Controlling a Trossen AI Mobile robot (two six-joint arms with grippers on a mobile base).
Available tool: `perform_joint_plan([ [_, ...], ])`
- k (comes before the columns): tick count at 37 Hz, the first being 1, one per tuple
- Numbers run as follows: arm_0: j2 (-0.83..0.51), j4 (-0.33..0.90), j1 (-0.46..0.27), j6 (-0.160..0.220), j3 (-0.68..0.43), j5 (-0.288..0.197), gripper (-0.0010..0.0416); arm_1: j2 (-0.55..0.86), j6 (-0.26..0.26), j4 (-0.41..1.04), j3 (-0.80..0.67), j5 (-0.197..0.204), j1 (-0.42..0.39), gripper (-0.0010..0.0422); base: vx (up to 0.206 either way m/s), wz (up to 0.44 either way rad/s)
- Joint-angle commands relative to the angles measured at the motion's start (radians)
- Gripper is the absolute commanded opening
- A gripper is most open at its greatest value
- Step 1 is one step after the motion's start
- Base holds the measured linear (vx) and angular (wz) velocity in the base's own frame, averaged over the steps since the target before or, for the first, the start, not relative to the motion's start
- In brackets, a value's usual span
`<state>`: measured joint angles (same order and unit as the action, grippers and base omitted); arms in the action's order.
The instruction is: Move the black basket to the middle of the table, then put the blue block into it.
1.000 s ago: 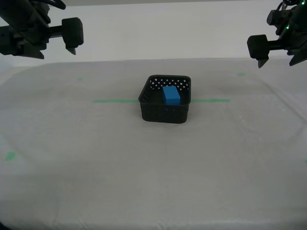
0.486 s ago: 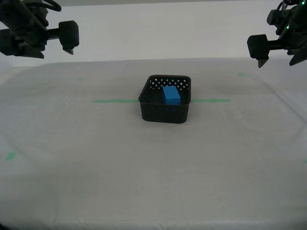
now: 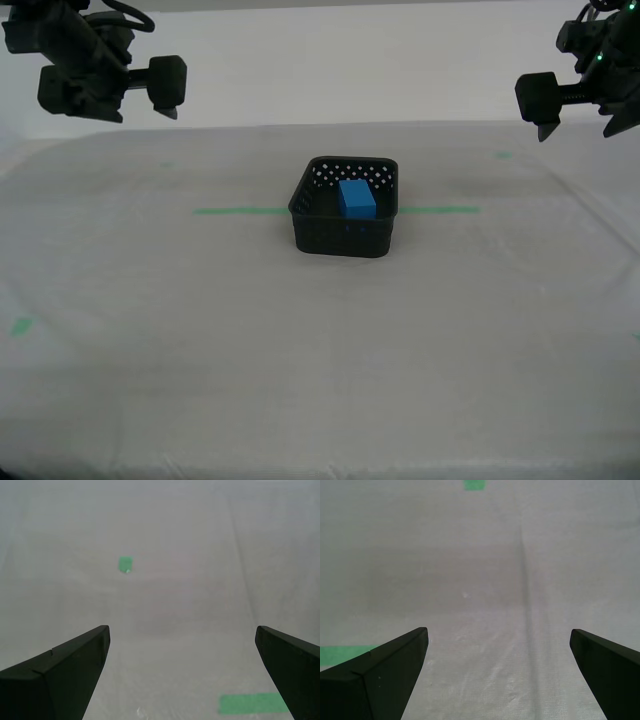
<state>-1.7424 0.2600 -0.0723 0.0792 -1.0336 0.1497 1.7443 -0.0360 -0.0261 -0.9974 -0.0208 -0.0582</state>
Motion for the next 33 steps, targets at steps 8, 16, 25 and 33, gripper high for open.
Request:
perform_joint_plan([
  [8, 0.001, -0.003, 0.0, -0.001, 0.0, -0.002, 0.0399, -0.003, 0.011, -0.01, -0.002, -0.003, -0.001, 0.04, 0.0, 0.0],
  [16, 0.001, -0.003, 0.0, -0.001, 0.0, -0.002, 0.0399, -0.003, 0.01, -0.01, -0.001, -0.003, 0.0, 0.04, 0.0, 0.0],
  [25, 0.001, -0.003, 0.0, -0.001, 0.0, -0.002, 0.0399, -0.003, 0.01, -0.01, -0.002, -0.003, -0.001, 0.04, 0.0, 0.0],
  [33, 0.001, -0.003, -0.001, -0.001, 0.0, -0.002, 0.0399, -0.003, 0.01, -0.01, -0.001, -0.003, -0.001, 0.04, 0.0, 0.0],
])
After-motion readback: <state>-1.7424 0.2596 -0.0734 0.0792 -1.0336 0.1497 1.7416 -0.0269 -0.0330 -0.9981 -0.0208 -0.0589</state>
